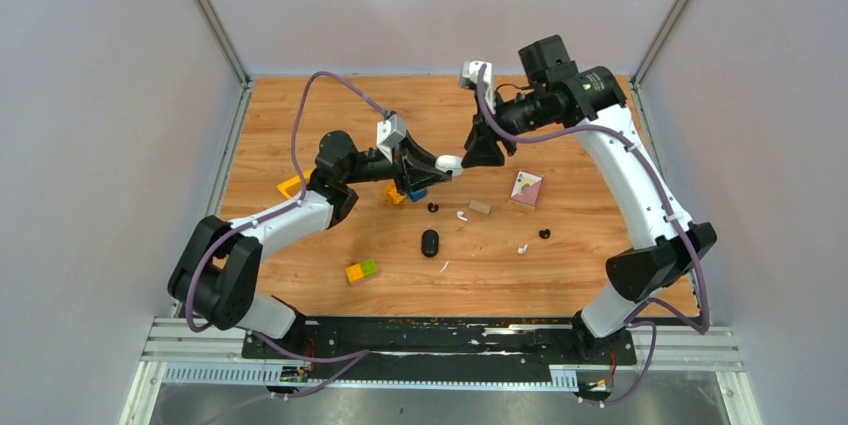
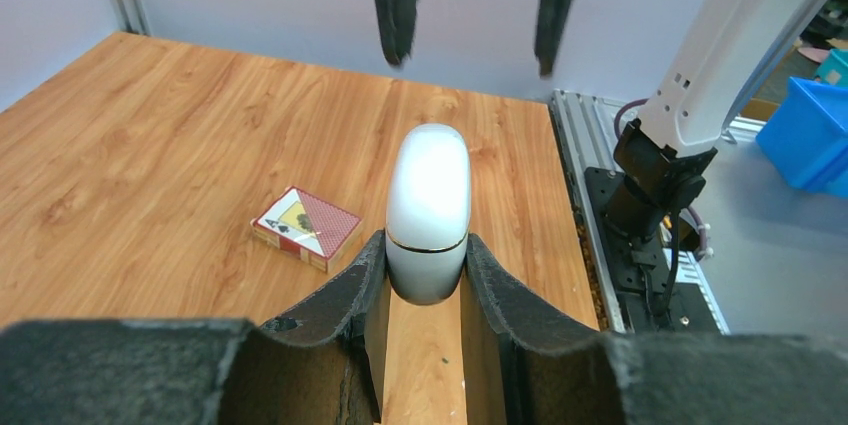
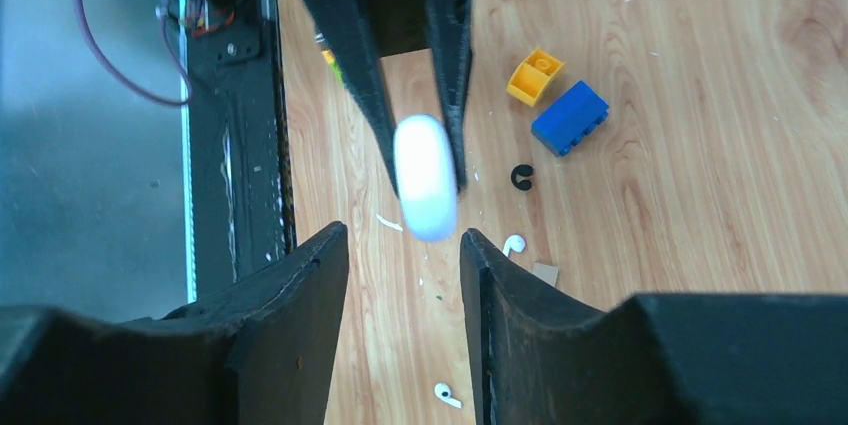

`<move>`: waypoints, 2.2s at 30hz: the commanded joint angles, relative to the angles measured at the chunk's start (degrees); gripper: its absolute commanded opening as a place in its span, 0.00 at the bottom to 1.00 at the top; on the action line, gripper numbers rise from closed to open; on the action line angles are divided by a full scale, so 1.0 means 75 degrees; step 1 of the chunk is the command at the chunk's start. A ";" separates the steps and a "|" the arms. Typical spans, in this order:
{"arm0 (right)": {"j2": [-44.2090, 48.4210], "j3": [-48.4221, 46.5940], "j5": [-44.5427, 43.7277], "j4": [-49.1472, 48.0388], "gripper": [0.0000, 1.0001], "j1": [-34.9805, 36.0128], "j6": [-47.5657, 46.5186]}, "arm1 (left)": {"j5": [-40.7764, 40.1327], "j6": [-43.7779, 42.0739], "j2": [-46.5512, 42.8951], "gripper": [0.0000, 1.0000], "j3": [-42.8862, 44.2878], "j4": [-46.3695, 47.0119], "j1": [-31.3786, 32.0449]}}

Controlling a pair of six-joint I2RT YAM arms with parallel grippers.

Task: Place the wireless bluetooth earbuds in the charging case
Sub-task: Pass from the left arm to the right, then pass from the right arm to the left

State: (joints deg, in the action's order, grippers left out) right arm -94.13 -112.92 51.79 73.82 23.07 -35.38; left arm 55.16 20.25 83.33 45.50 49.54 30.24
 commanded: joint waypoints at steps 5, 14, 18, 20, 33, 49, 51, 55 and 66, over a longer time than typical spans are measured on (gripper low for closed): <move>-0.0214 -0.0150 -0.0886 0.0504 0.43 0.0878 -0.1376 | 0.0353 -0.0331 -0.0118 0.01 0.0297 0.0284 -0.0024; -0.0397 -0.0112 -0.1060 0.0602 0.37 0.1197 -0.1603 | 0.0324 -0.0297 -0.0096 0.01 0.0369 0.0344 -0.0024; -0.0439 -0.0050 -0.1127 0.0498 0.37 0.1204 -0.1527 | 0.0336 -0.0309 -0.0073 0.01 0.0391 0.0332 -0.0027; -0.0477 -0.0080 -0.1118 0.0504 0.32 0.1205 -0.1518 | 0.0301 -0.0293 -0.0057 0.02 0.0403 0.0325 -0.0033; -0.0456 -0.0264 -0.1535 0.0667 0.10 0.1203 -0.1812 | -0.0318 0.0070 -0.0115 0.50 0.0240 0.0078 -0.0024; -0.0463 -0.0413 -0.1725 0.0640 0.10 0.1206 -0.1822 | -0.0139 -0.0403 -0.0130 0.43 0.0215 -0.0312 -0.0024; -0.0452 -0.0390 -0.1726 0.0635 0.11 0.1211 -0.1811 | -0.0157 -0.0403 -0.0150 0.43 0.0204 -0.0315 -0.0025; -0.0468 -0.0371 -0.1724 0.0600 0.11 0.1208 -0.1770 | -0.0193 -0.0372 -0.0148 0.39 0.0204 -0.0264 -0.0024; -0.0469 -0.0319 -0.1841 0.0488 0.13 0.1281 -0.1672 | -0.0305 -0.0239 -0.0098 0.42 0.0227 -0.0219 -0.0015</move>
State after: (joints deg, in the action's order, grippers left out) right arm -97.43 -113.69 37.50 78.46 31.86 -48.10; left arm 54.24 18.81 83.35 45.60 46.89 30.26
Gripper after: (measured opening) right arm 0.266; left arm 0.422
